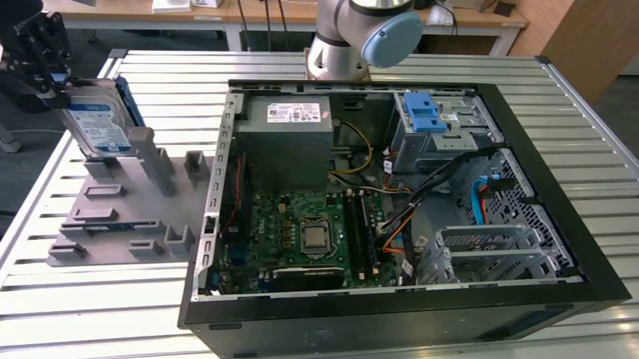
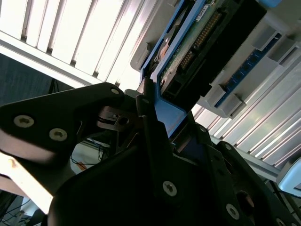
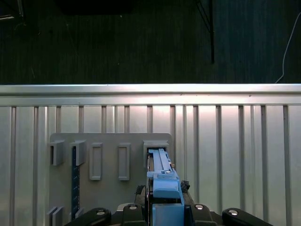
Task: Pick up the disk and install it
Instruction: 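Pick up the disk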
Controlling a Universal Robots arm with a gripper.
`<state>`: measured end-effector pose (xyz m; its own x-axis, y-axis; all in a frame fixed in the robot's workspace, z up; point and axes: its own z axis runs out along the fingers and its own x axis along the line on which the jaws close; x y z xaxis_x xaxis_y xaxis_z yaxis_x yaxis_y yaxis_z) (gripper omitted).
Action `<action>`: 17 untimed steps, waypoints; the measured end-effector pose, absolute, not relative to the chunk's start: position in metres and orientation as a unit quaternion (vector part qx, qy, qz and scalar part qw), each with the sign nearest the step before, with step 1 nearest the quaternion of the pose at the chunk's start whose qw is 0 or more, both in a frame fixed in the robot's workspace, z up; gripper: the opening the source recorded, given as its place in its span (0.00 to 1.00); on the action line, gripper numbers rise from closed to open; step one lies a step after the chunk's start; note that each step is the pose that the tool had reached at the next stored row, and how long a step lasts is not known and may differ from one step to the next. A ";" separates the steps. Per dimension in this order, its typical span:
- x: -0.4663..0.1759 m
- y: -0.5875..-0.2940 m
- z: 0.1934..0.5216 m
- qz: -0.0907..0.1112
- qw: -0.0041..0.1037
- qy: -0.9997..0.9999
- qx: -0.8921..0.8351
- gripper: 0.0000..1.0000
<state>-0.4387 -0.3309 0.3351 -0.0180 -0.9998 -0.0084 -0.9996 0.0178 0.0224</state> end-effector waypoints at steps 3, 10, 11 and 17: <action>-0.439 -0.331 0.336 -0.011 0.005 -0.713 0.701 0.37; -0.439 -0.331 0.338 -0.011 0.005 -0.713 0.701 0.37; -0.439 -0.331 0.339 -0.011 0.005 -0.713 0.701 0.37; -0.439 -0.331 0.341 -0.011 0.005 -0.713 0.701 0.37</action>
